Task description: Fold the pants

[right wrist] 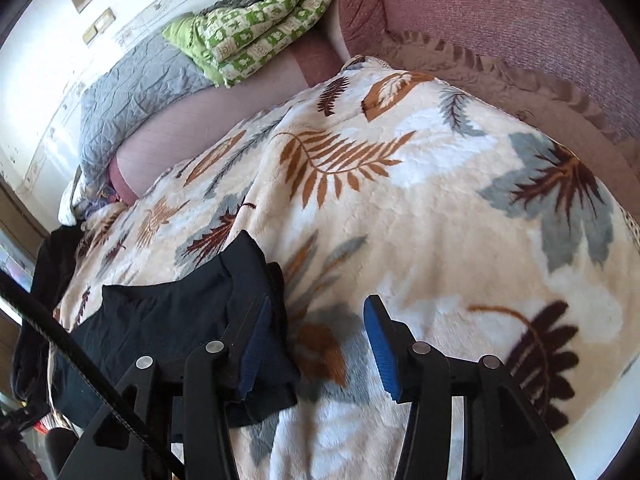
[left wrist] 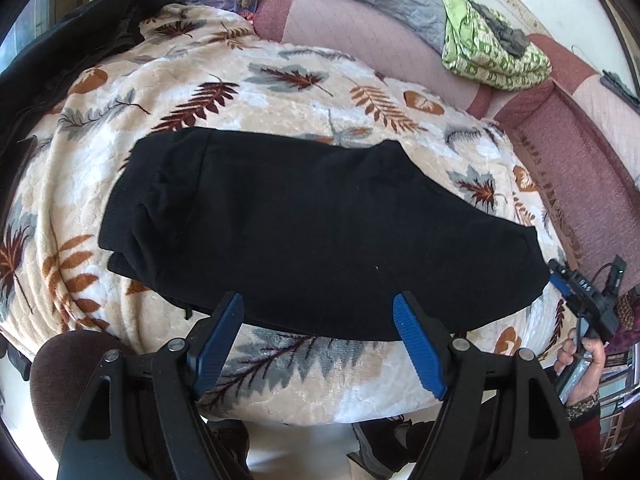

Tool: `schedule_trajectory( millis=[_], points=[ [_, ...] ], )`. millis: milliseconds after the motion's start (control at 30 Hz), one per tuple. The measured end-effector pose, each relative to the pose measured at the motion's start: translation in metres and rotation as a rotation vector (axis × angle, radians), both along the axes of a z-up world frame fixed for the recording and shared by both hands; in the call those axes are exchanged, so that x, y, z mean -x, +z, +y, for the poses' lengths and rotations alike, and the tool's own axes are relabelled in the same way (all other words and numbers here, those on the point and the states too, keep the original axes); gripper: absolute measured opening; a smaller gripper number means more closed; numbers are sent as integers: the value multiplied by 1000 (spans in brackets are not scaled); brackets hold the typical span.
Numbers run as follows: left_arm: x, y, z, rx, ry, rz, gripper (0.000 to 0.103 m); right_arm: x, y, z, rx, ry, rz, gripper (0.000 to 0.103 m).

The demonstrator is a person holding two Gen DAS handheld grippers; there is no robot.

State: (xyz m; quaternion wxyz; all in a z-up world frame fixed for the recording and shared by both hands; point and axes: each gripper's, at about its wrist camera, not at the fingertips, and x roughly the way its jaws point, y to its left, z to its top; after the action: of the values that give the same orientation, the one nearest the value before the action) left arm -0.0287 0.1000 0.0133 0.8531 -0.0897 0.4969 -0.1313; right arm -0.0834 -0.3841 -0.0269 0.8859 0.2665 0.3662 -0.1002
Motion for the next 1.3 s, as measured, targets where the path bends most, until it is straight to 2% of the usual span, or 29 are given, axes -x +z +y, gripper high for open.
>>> schedule_trajectory(
  millis=[100, 200, 333, 400, 467, 533, 567, 633, 667, 733, 767, 833, 867, 900, 967, 1100, 1300],
  points=[
    [-4, -3, -18, -19, -41, 1, 76, 10, 8, 3, 10, -30, -50, 53],
    [-13, -10, -37, -38, -69, -20, 76, 12, 25, 19, 50, -9, -131, 53],
    [-29, -28, -62, -62, -112, -28, 76, 5, 38, 53, 38, 135, -200, 53],
    [-35, -42, -73, -115, -122, -24, 76, -4, 34, 72, -38, 245, -194, 53],
    [-31, -45, -83, -194, -141, -80, 81, -13, 23, 87, -91, 329, -153, 53],
    [-27, -48, -91, -243, -173, -99, 86, -20, 14, 99, -56, 364, -86, 53],
    [-24, -50, -95, -275, -183, -115, 87, -22, 10, 102, -19, 359, -51, 54],
    [-24, -49, -95, -287, -184, -119, 87, -25, 1, 100, 69, 302, 26, 55],
    [-24, -48, -94, -287, -178, -106, 87, -25, -2, 94, 72, 270, 42, 53],
    [-24, -45, -93, -287, -166, -86, 87, -22, -1, 85, 17, 247, 15, 53],
    [-23, -43, -93, -290, -158, -77, 87, -17, 6, 83, 52, 215, -6, 54],
    [-19, -40, -93, -300, -153, -70, 87, -10, 16, 85, 199, 127, -11, 63],
    [-17, -39, -94, -308, -153, -69, 87, -5, 21, 84, 239, 93, -24, 66],
    [-14, -37, -95, -319, -156, -71, 87, -1, 25, 81, 226, 79, -43, 66],
    [-9, -34, -98, -346, -167, -82, 87, 11, 29, 71, 138, 53, -95, 66],
    [-4, -27, -105, -391, -187, -114, 87, 26, 23, 68, 52, 12, -101, 66],
    [2, -20, -110, -392, -219, -124, 87, 31, 18, 83, 52, 37, -76, 66]
  ],
)
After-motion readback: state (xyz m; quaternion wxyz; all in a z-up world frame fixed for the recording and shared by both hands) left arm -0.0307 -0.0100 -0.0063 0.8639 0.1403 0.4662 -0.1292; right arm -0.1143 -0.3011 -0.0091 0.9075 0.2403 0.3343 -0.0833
